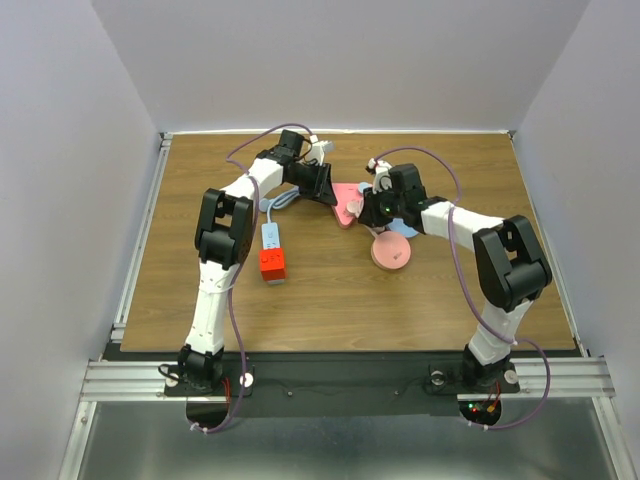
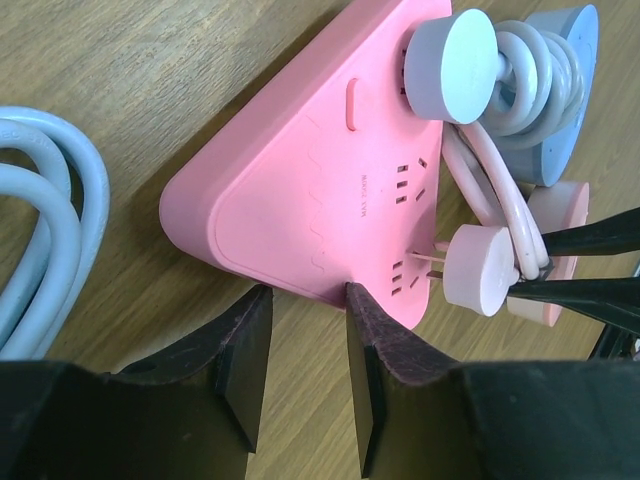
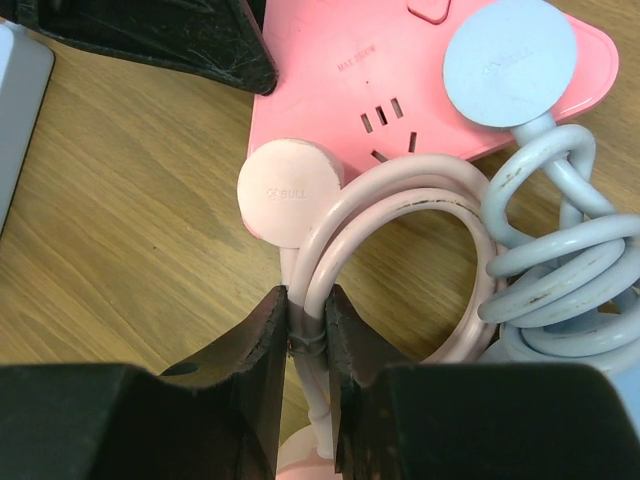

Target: Insert the plug

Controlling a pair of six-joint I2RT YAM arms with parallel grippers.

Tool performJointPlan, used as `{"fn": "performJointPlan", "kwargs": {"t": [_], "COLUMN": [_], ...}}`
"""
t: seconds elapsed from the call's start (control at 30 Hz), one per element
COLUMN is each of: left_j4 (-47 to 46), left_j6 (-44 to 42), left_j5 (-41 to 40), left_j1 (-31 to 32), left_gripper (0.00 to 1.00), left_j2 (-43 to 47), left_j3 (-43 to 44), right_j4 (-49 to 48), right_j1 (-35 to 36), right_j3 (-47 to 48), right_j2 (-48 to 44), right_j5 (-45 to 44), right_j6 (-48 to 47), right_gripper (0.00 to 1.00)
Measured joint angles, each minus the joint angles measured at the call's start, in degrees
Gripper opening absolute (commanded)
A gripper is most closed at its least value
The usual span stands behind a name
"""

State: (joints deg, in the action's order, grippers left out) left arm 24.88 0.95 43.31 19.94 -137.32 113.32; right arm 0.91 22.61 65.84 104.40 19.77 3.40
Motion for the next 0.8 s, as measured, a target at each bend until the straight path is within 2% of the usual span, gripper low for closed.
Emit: {"fn": "performJointPlan", "kwargs": {"t": [0.8], "left_j4": [3.7], "left_j6": [-1.5], "left_j5": [-1.7], "left_j1": [0.6], "left_gripper": [0.0], "left_j2": [-0.5], "left_j3": [3.1], "right_j4": [0.0], "right_j1": [0.0], "right_j3": [0.9], "right_j2": [1.4], "right_j5": [5.2], "right_j6": [-2.6], "right_gripper": [0.0]}}
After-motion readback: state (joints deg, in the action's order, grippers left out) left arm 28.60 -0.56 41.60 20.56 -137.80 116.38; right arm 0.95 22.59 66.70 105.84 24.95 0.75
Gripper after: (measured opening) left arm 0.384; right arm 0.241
